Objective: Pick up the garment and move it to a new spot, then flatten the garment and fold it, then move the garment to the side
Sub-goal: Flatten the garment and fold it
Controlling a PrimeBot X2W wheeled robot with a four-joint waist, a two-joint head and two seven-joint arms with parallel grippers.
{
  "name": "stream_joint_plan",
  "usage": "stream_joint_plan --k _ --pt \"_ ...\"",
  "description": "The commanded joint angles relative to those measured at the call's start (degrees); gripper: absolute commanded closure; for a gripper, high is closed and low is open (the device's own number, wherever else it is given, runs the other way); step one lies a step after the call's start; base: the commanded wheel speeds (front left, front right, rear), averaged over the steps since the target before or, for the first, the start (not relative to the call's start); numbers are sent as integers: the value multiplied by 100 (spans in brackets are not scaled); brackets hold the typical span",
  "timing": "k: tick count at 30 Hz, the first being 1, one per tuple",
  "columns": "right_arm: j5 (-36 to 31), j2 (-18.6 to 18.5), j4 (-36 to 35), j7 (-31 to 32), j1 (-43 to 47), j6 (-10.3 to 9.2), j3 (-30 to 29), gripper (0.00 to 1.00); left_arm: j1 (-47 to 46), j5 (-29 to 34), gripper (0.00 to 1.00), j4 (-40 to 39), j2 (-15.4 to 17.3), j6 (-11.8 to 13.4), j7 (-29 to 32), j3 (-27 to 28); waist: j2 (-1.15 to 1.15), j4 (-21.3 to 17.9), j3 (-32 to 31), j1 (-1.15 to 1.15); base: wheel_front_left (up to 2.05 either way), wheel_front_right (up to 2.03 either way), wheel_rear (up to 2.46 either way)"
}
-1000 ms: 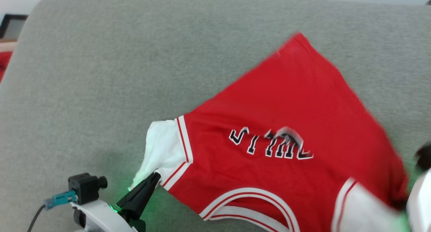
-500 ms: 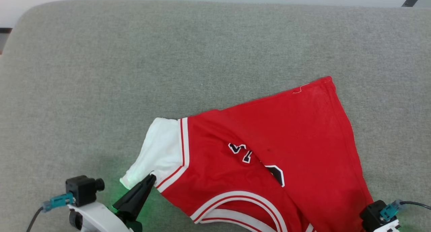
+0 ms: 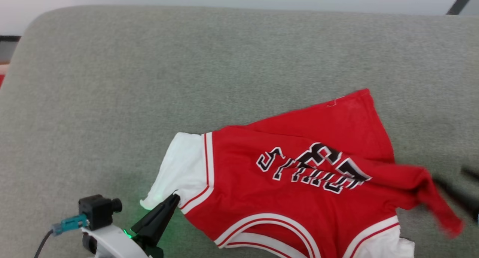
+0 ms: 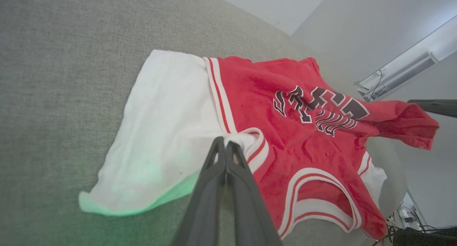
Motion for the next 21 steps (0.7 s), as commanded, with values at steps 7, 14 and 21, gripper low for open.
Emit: stream_joint_plan --k 7,14,21 --pt "-404 -27 534 -252 -1850 -4 284 0 -321 84 100 -61 -101 18 59 -140 0 403 224 0 0 0 0" --pt "-952 -85 2180 -672 -3064 -4 1379 0 -669 80 100 -57 -228 18 63 -331 0 669 556 0 0 0 0" --pt "-1022 -187 3570 -659 -3844 -4 2100 0 -1063 36 100 20 -351 18 27 -515 0 843 895 0 0 0 0"
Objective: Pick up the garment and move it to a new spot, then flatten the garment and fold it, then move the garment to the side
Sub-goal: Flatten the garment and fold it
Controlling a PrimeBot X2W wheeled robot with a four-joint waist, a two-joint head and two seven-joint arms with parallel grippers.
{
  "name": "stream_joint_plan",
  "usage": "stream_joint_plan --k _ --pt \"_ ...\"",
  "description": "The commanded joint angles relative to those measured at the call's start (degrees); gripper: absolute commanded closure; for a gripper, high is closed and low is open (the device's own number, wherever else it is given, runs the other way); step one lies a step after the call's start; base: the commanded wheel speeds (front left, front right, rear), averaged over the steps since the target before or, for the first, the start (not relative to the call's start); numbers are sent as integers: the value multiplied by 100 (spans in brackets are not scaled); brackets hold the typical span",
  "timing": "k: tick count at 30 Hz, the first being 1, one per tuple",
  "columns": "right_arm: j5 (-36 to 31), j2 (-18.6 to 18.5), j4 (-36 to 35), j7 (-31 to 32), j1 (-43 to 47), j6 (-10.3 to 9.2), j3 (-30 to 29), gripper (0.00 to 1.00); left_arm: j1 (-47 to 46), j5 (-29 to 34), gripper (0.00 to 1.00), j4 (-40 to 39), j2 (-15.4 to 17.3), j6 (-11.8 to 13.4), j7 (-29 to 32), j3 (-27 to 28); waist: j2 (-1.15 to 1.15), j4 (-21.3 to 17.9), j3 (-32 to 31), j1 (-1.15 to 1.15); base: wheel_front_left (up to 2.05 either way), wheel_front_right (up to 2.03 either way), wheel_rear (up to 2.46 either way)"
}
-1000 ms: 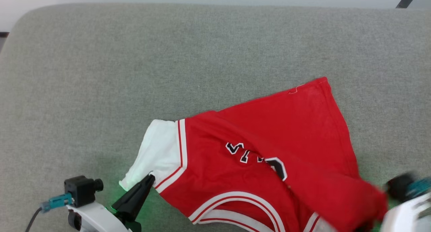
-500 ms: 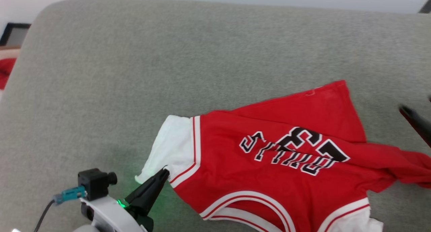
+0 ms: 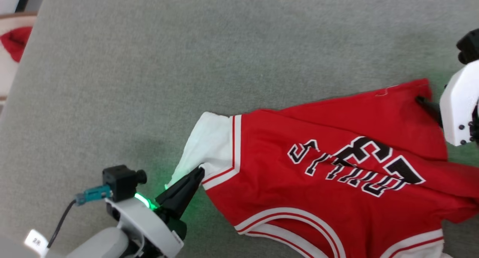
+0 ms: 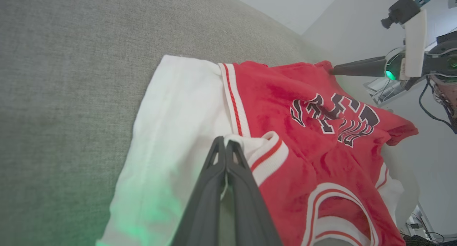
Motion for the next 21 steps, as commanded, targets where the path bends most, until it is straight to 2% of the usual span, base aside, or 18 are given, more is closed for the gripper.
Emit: stream_joint_plan --k 1,8,9,10,13,19,21 --pt "-14 -31 300 43 -184 -4 200 0 -136 -26 100 26 -64 18 -25 -57 0 171 217 0 0 0 0" --pt "302 -88 954 312 -333 1 1020 0 -324 -109 100 159 -167 18 -55 -195 0 288 252 0 0 0 0" --pt "358 -89 995 310 -330 1 1089 58 -319 -114 100 188 -172 18 -57 -200 0 297 234 0 0 0 0" --pt "389 -94 1048 258 -325 1 1098 100 -312 -127 100 216 -189 18 -56 -183 0 305 210 0 0 0 0" --pt "414 -114 1091 -171 -416 0 989 100 -238 -99 100 322 -229 18 -59 -1 0 305 106 0 0 0 0" --pt "415 71 1419 -1427 -840 -1 257 100 -471 -3 100 405 -213 18 -54 450 0 198 -172 0 0 0 0" --pt "336 160 1570 -1763 -952 -1 30 100 -681 -164 100 320 -221 18 -55 565 0 135 -247 0 0 0 0"
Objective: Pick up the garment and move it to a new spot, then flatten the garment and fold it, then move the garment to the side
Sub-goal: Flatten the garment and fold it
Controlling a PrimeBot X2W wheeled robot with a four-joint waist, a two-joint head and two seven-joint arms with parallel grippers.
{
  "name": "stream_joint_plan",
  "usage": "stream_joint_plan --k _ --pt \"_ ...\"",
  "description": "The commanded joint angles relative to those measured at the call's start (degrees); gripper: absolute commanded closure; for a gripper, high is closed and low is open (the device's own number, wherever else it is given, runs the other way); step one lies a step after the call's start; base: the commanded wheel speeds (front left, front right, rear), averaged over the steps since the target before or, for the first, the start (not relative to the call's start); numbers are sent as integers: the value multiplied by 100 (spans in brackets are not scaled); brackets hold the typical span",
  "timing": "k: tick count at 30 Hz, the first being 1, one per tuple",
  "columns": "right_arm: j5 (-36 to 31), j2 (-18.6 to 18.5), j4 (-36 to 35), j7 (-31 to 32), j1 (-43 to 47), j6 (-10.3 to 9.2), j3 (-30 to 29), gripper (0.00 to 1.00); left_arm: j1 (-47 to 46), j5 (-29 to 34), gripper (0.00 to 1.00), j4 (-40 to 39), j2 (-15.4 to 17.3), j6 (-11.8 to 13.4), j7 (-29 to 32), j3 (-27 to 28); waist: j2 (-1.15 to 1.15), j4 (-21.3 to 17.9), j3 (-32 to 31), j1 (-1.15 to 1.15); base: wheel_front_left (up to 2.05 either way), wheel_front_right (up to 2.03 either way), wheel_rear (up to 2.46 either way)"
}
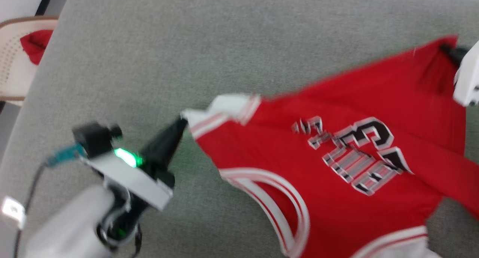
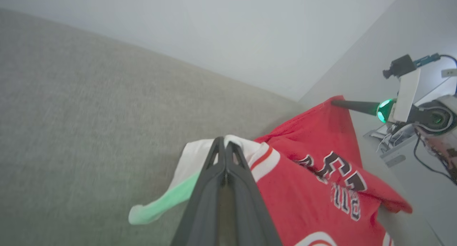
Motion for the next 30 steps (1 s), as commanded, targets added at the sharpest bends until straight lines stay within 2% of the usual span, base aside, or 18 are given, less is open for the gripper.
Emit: stream_joint_plan --k 1,6,10,17,23,26,30 --pt "-62 67 73 -219 -158 2 -175 100 -233 -190 100 -92 -6 18 -10 93 0 -142 -126 0 0 0 0" --pt "-483 286 375 -1005 -818 2 -925 100 -1366 -759 100 -168 149 18 191 232 0 -378 -68 0 0 0 0" --pt "-924 415 698 -1639 -1583 2 -1576 100 -2558 -977 100 226 194 18 522 374 0 -574 127 0 0 0 0" --pt "-1668 831 1180 -2614 -3005 -3 -2430 100 -4751 -1090 100 1710 -111 19 770 639 0 -927 636 0 0 0 0" --pt "-2221 1140 1608 -3361 -4053 -9 -2861 100 -6405 -922 100 3012 -295 22 432 792 0 -1163 1000 0 0 0 0" --pt "-2438 1215 1912 -3543 -4347 -9 -2931 100 -6772 -997 100 3266 -387 24 243 848 0 -1198 1121 0 0 0 0" --pt "-2619 1334 2281 -3613 -4342 -9 -2800 100 -6595 -1204 100 3194 -494 22 214 669 0 -1170 1233 0 0 0 0"
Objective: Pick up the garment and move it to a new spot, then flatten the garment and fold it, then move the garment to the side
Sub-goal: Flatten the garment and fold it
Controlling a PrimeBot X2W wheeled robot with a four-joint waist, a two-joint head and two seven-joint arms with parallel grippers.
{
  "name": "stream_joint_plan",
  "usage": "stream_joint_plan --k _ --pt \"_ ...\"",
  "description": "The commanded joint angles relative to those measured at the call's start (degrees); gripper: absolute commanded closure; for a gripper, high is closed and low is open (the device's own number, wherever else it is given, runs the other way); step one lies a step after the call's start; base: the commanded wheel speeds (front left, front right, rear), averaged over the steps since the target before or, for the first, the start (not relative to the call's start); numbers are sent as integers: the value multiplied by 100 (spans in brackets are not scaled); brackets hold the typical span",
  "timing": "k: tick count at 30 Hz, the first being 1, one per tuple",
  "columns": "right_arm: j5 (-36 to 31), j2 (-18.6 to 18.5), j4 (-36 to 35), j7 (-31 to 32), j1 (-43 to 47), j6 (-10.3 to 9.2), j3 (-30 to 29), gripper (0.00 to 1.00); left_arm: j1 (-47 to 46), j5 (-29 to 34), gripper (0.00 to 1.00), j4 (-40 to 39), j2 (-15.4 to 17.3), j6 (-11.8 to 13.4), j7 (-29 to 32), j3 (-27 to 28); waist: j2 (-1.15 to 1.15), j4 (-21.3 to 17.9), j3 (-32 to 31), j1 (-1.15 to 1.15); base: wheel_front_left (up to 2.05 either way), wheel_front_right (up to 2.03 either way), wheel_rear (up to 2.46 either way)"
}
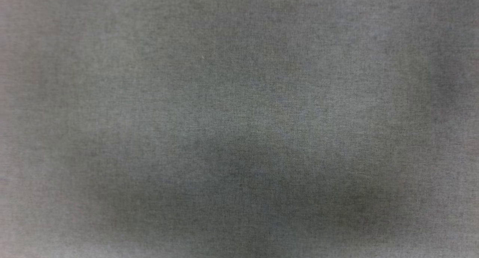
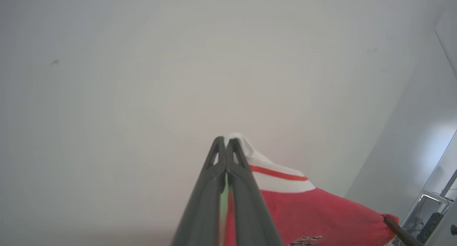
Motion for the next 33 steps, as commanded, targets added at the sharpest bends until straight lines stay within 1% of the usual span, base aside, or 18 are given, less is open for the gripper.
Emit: stream_joint_plan --k 1,5,6,7,9,13,15,16,17,19,23,25,27,29,33 --pt "-23 14 98 -56 152 -20 75 100 282 -133 100 -69 40 24 -12 -73 0 -42 154 0 0 0 0" --pt "245 -2 221 -28 538 -16 392 100 954 -554 100 -537 -11 22 -45 -242 0 37 175 0 0 0 0" --pt "366 1 193 3 670 -16 486 100 1152 -576 100 -707 16 22 -70 -317 0 52 165 0 0 0 0" --pt "492 -8 144 47 832 -16 590 100 1384 -722 100 -864 7 22 -108 -303 0 71 149 0 0 0 0" --pt "775 -54 12 185 1232 -15 848 100 1861 -808 100 -1194 25 22 -154 -312 0 101 90 0 0 0 0" --pt "1456 -235 -623 527 2206 -15 1274 100 2896 -1060 100 -1959 78 22 -228 -137 0 127 -97 0 0 0 0" --pt "1775 -329 -1086 727 2789 -15 1431 100 3444 -1052 100 -2323 160 22 -238 -72 0 122 -191 0 0 0 0" --pt "1893 -401 -1338 836 3133 -15 1453 100 3724 -1054 100 -2520 147 22 -240 -4 0 139 -262 0 0 0 0" --pt "2010 -475 -1617 949 3463 -15 1458 100 3970 -901 100 -2663 201 22 -241 47 0 153 -320 0 0 0 0" --pt "2224 -544 -2202 1228 4180 -14 1383 100 4535 -773 100 -2987 166 22 -241 197 0 171 -431 0 0 0 0" --pt "2573 -552 -3483 1713 5533 -14 1042 100 5558 -426 100 -3512 149 22 -244 616 0 223 -651 0 0 0 0" --pt "2638 -473 -4075 1936 6171 -14 856 100 6039 -366 100 -3793 77 22 -236 779 0 227 -742 0 0 0 0" --pt "2639 -389 -4647 2159 6727 -14 682 100 6458 -166 100 -3963 140 22 -237 865 0 237 -821 0 0 0 0" --pt "2610 -319 -5166 2377 7201 -14 556 100 6801 -47 100 -4084 119 22 -237 937 0 252 -884 0 0 0 0" --pt "2544 -110 -5987 2720 7972 -14 228 100 7342 158 100 -4255 91 22 -238 1046 0 259 -1020 0 0 0 0"
